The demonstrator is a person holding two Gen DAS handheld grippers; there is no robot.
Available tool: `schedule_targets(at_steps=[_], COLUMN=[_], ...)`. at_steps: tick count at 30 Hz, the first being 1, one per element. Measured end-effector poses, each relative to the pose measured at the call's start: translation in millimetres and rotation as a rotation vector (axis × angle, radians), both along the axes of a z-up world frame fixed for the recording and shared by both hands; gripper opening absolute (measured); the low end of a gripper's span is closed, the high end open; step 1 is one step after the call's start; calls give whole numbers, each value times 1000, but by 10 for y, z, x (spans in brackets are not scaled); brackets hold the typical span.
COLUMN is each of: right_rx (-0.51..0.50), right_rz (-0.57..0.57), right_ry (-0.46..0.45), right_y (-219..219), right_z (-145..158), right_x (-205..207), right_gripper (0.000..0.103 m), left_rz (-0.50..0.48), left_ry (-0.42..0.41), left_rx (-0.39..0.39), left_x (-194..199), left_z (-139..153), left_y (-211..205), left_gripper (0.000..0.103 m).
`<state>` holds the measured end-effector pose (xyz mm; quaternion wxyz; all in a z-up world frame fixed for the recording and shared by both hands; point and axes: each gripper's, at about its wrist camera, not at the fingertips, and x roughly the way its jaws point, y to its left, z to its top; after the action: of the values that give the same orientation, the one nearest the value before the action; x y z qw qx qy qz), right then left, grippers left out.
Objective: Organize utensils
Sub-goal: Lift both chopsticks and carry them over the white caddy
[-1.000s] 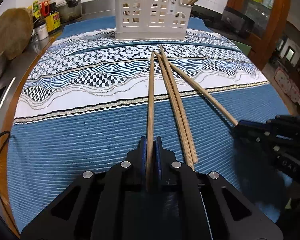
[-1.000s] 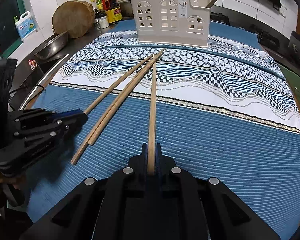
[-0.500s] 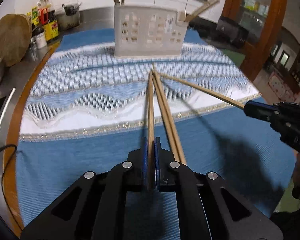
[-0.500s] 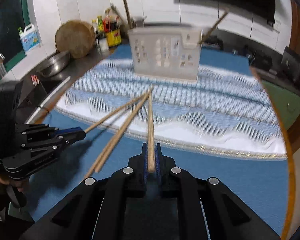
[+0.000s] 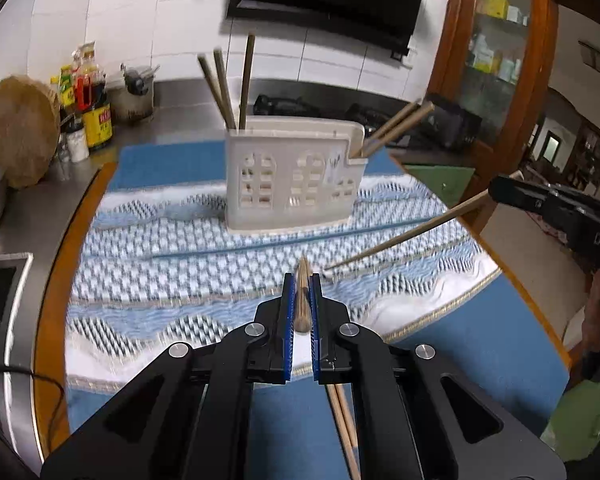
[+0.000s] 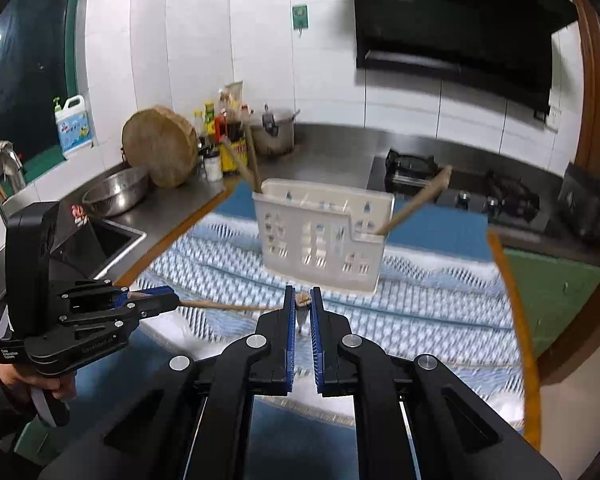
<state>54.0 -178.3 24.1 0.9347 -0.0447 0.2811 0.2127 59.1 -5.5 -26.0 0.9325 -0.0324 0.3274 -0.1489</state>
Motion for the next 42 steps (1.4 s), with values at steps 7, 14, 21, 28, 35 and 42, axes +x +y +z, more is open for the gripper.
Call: schedule_targets(at_steps=[7, 14, 21, 28, 35, 42], right_rx=[17, -20, -35, -48, -54, -61], right_rz=[9, -3, -24, -33, -41, -44], right_ry=[-45, -113, -164, -125, -91, -65], right_y=[-130, -213, -280, -227, -168, -147], right_z=[424, 884, 1142, 1047, 881, 746], right_x=[279, 526, 708, 948, 1108, 1207], right_gripper=[7, 7, 7, 7, 7, 7], left_rz=[-55, -94, -90, -21, 61, 119], left_ry=[-64, -151, -278, -422, -461, -444], left_rx=[14, 23, -6, -6, -26, -48], left_x=[213, 368, 481, 770, 1151, 1422], left_z=[384, 834, 1327, 1738, 1725, 1527], left_y=[-12, -71, -101, -162, -137, -31], left_gripper=[5, 5, 5, 5, 5, 5])
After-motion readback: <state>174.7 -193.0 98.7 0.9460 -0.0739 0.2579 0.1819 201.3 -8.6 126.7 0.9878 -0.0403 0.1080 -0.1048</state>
